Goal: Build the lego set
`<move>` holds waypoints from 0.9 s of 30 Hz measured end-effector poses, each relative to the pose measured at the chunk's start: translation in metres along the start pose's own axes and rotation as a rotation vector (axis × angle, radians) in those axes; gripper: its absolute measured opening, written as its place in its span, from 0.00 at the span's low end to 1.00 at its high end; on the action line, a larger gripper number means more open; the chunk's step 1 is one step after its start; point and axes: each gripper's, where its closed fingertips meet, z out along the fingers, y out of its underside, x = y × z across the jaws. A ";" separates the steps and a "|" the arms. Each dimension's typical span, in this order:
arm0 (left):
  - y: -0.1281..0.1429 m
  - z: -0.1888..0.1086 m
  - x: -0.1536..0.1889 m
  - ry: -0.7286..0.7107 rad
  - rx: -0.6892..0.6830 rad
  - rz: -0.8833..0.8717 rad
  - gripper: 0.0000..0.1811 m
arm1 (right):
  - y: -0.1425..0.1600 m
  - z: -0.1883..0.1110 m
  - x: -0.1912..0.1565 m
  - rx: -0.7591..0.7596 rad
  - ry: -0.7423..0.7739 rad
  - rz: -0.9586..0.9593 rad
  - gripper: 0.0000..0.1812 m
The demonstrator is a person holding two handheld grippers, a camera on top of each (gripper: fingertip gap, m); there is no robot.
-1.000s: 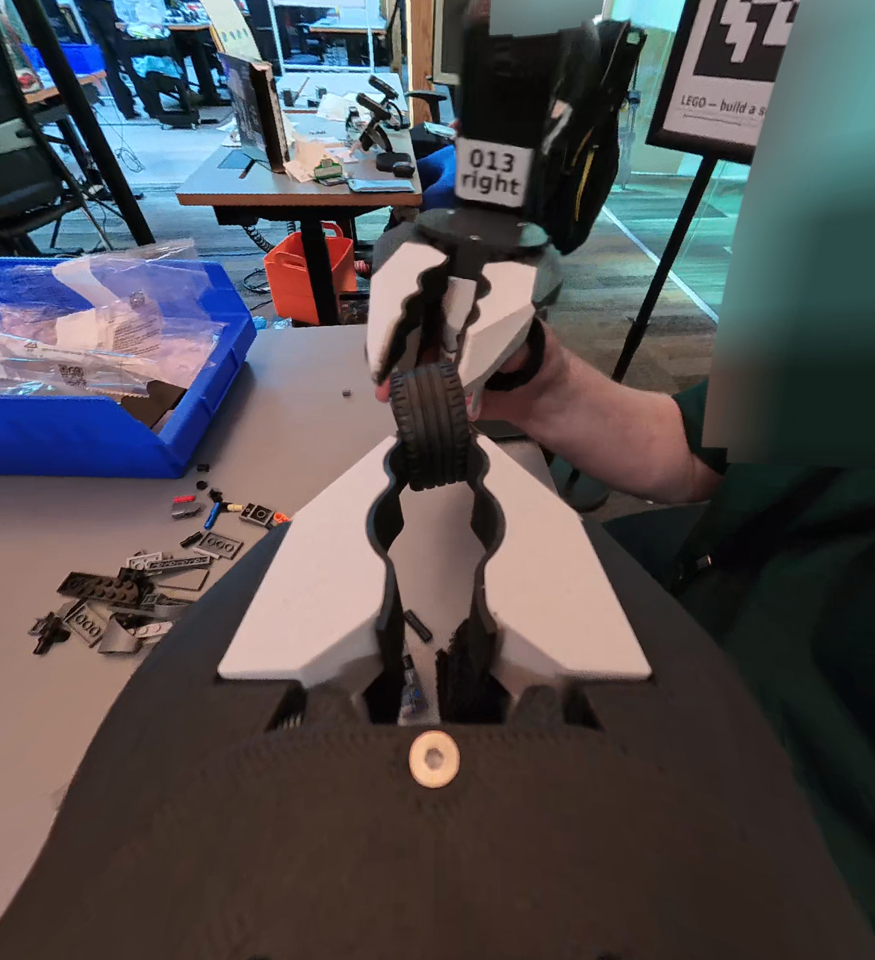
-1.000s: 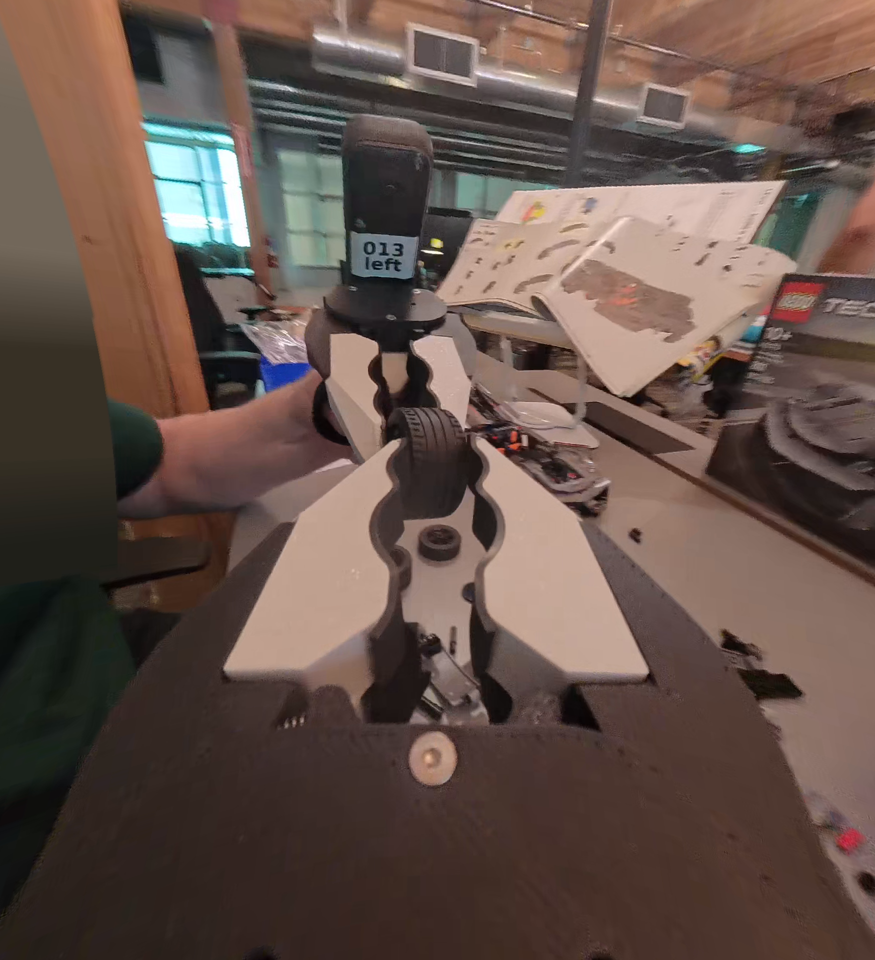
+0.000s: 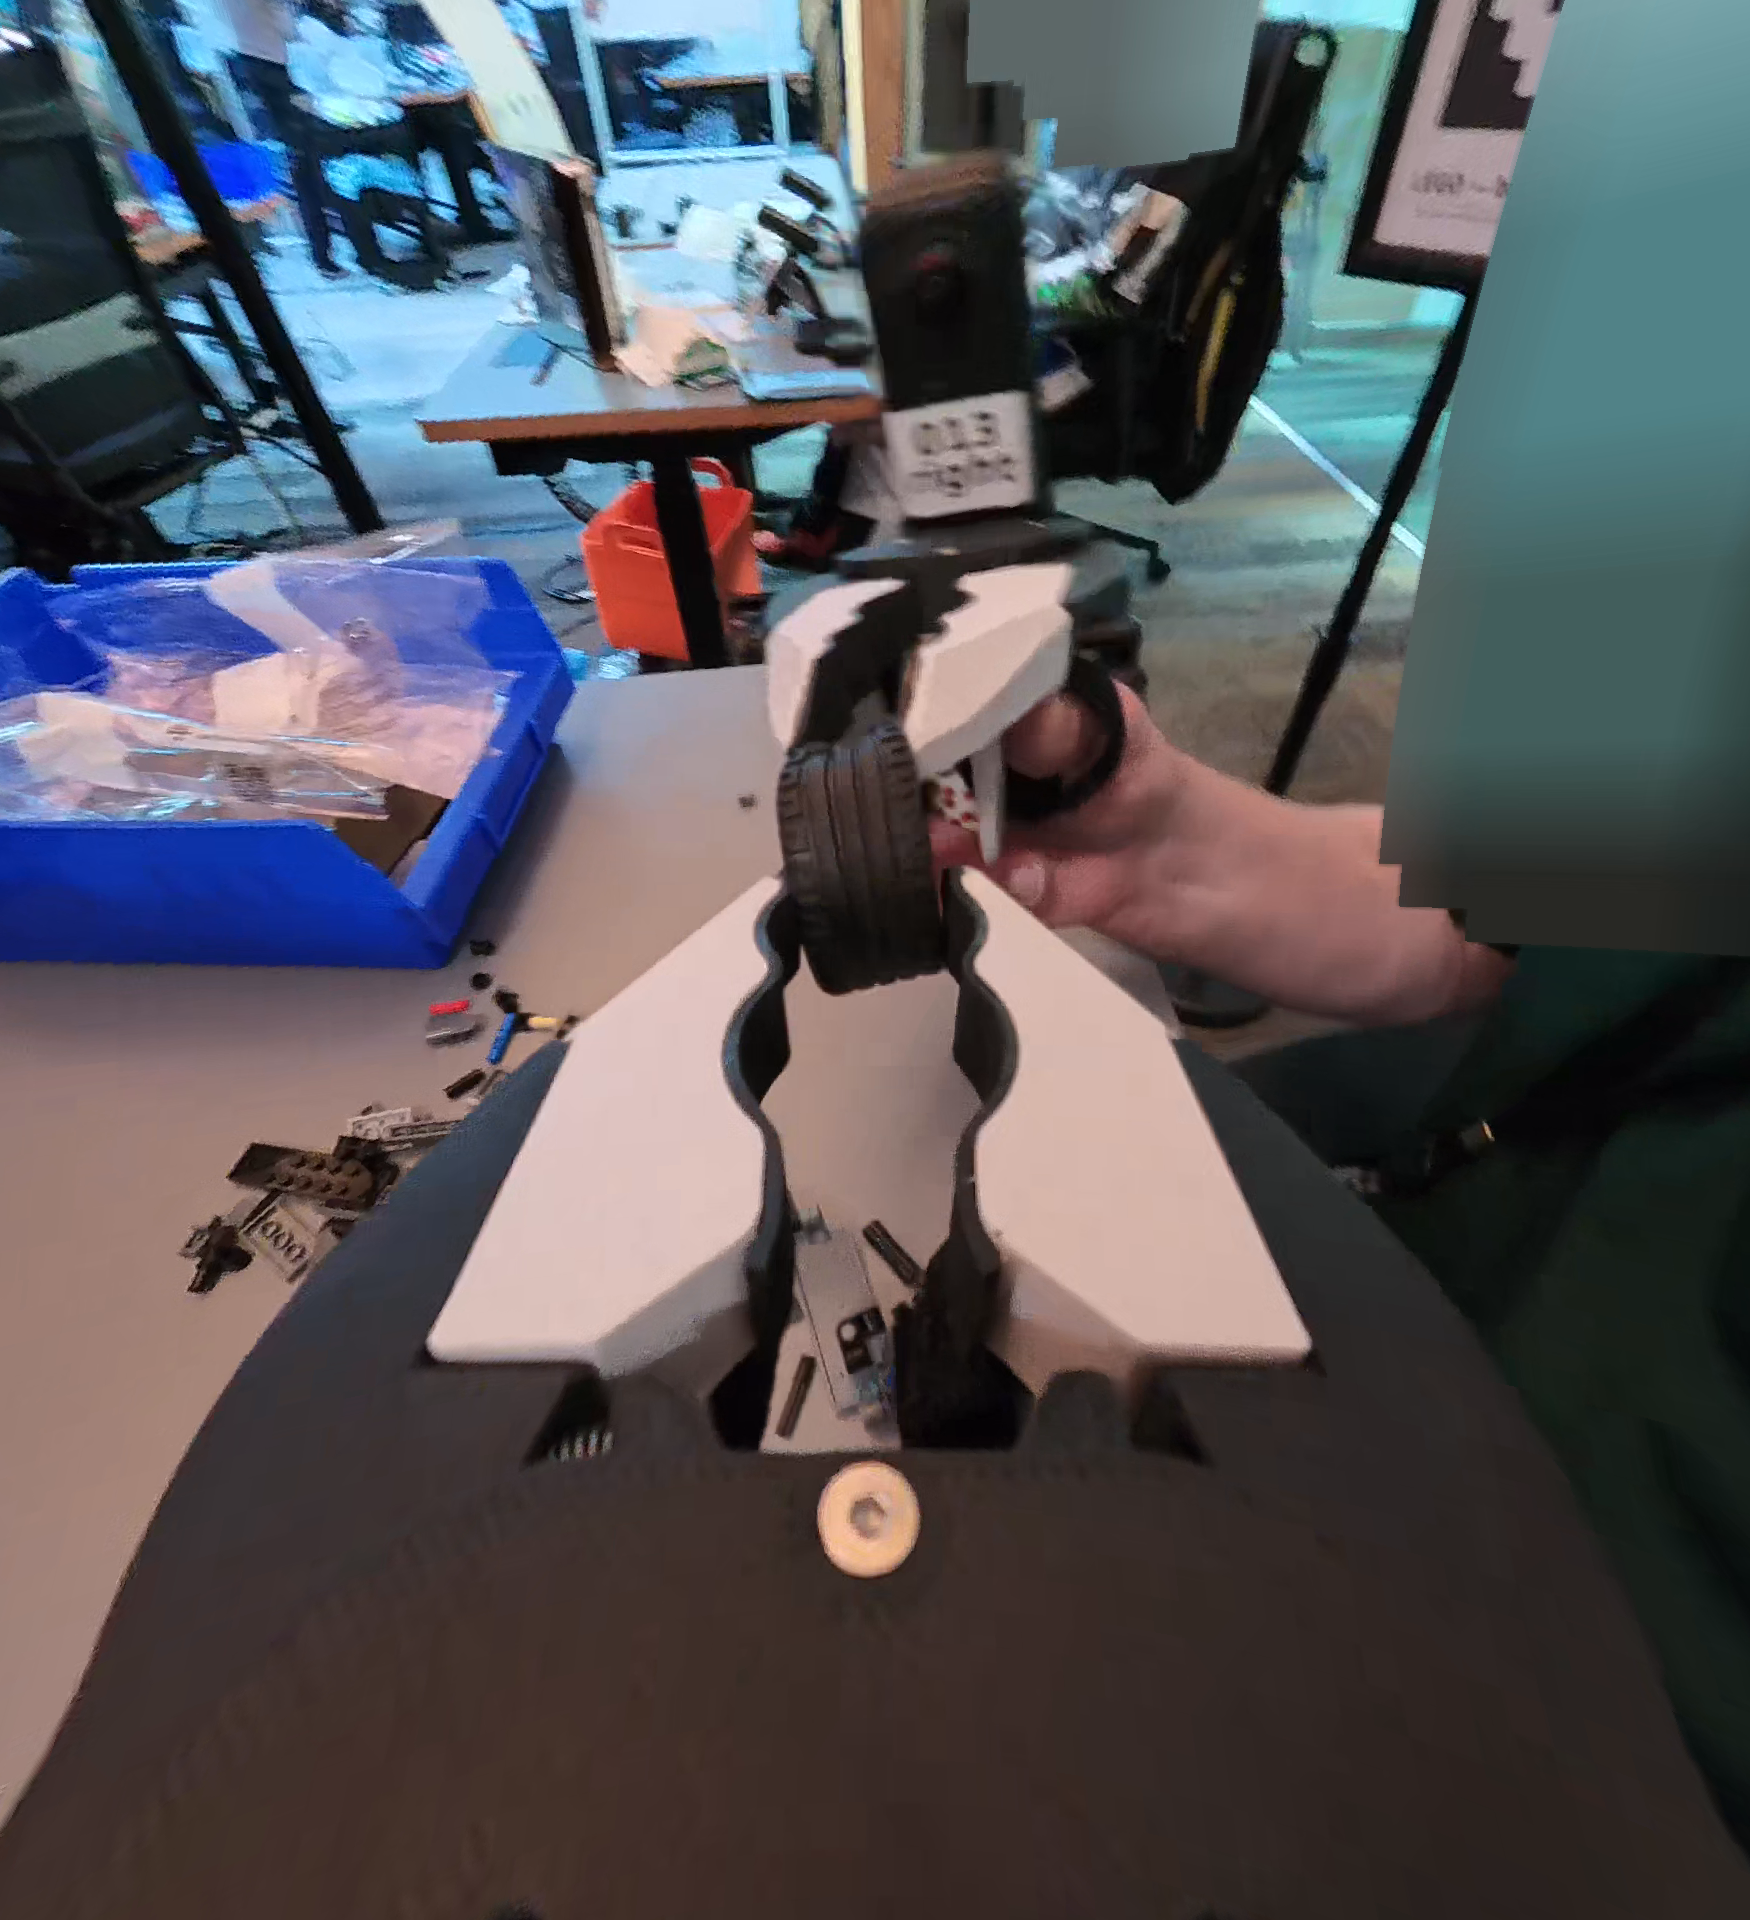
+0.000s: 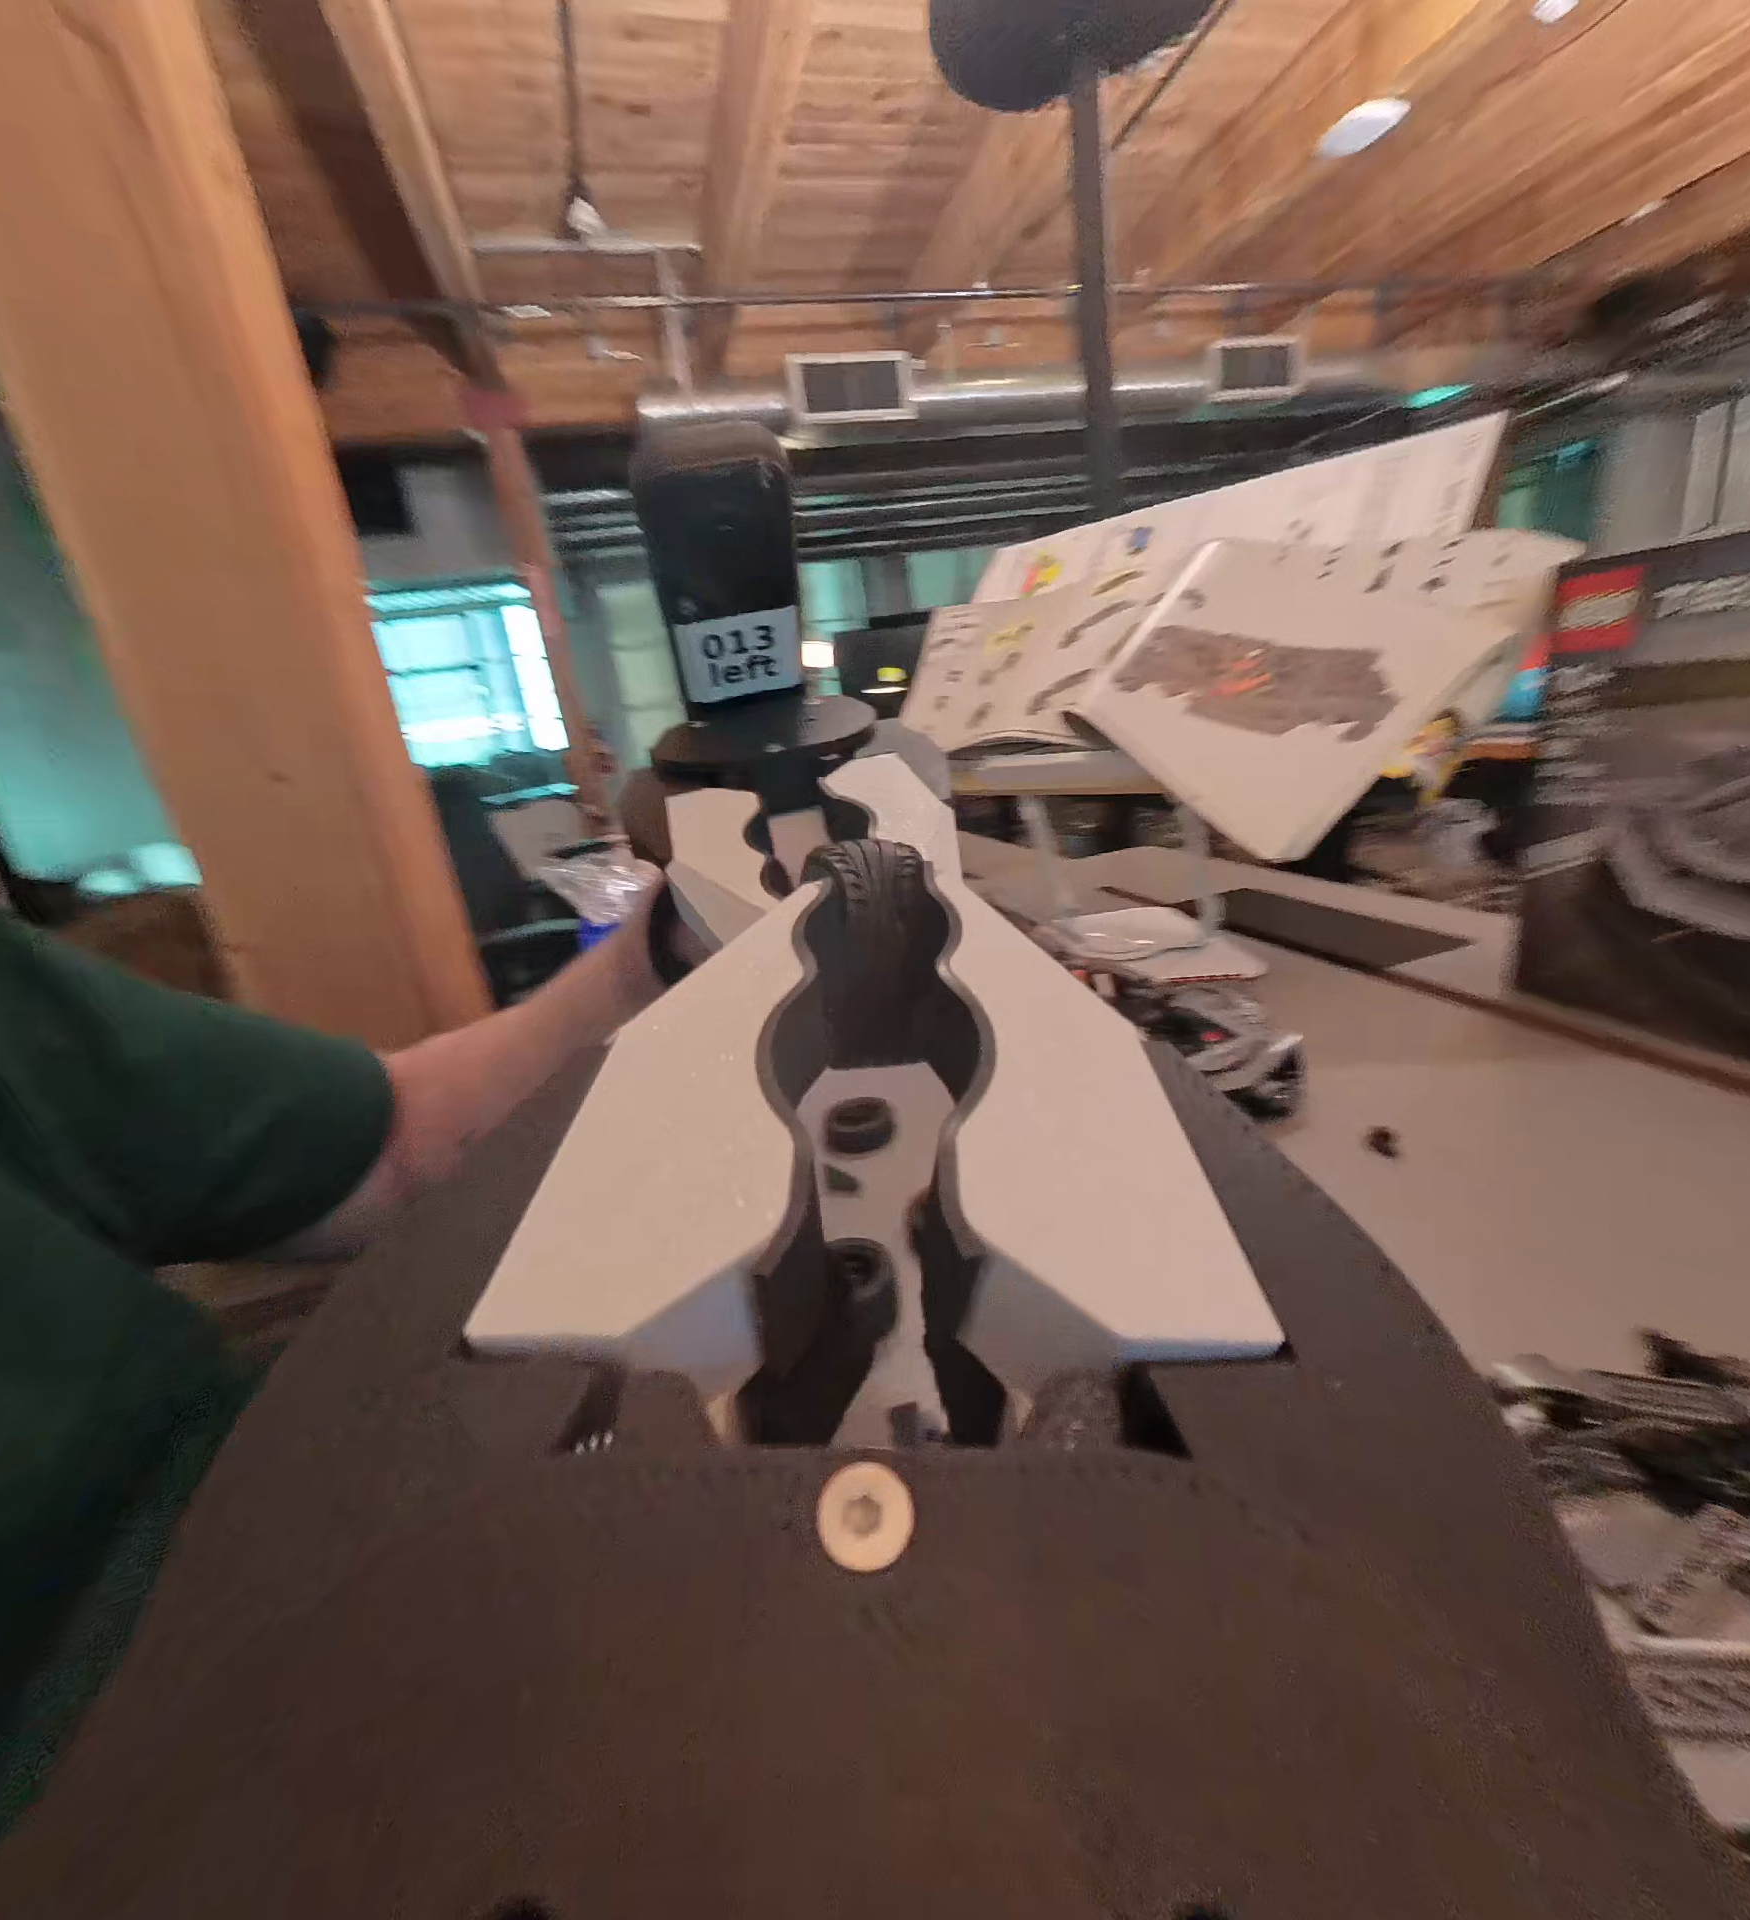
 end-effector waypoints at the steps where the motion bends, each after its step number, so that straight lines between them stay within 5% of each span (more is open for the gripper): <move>1: -0.002 0.000 -0.004 -0.029 0.020 -0.014 0.14 | 0.000 0.001 0.001 -0.002 0.044 -0.051 0.06; 5: -0.006 0.000 -0.006 -0.066 0.061 -0.031 0.12 | -0.003 0.003 -0.001 0.008 0.133 -0.185 0.06; 18: -0.009 0.003 0.011 0.000 -0.013 0.111 0.11 | -0.011 -0.004 -0.017 0.091 -0.248 0.334 0.01; 27: -0.008 0.001 0.019 0.130 0.047 0.037 0.11 | -0.005 -0.003 -0.018 0.035 -0.133 0.065 0.07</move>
